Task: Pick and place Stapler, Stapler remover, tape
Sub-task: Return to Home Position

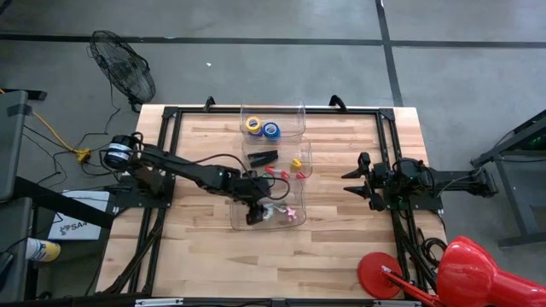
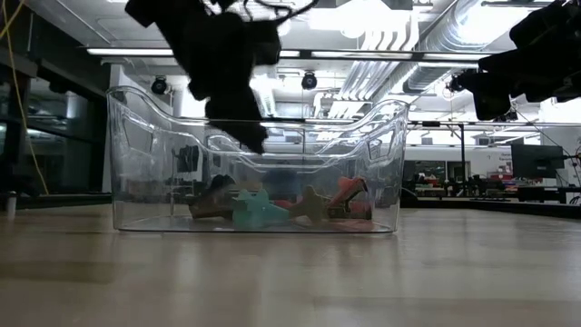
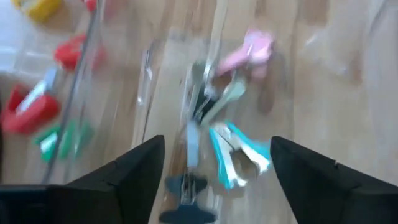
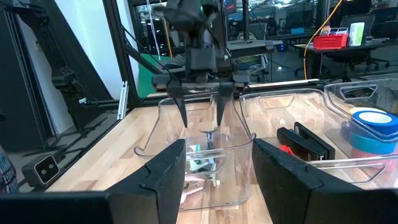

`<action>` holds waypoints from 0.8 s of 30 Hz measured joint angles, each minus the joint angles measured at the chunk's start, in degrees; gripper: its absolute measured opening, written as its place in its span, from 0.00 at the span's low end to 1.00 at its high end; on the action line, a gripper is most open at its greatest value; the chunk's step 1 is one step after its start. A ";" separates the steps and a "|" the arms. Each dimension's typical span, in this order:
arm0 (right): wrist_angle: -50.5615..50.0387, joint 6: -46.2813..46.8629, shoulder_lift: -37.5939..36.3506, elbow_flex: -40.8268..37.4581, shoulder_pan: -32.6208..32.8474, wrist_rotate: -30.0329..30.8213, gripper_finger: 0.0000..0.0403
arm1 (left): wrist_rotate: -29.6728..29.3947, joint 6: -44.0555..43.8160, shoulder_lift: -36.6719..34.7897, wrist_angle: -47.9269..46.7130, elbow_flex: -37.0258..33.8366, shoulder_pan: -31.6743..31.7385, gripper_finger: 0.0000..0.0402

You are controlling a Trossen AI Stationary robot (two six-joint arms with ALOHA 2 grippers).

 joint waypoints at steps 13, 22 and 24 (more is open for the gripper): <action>-0.04 -0.01 0.07 -0.02 0.00 0.00 0.44 | -5.25 2.97 -8.52 -5.15 6.57 0.04 0.76; 0.00 -0.02 0.96 0.00 0.00 0.01 0.44 | -17.58 2.76 -23.51 -5.25 -3.15 0.55 0.76; -0.01 -0.01 1.08 -0.01 0.01 0.00 0.44 | -18.82 2.71 -27.25 -4.98 -6.36 0.59 0.76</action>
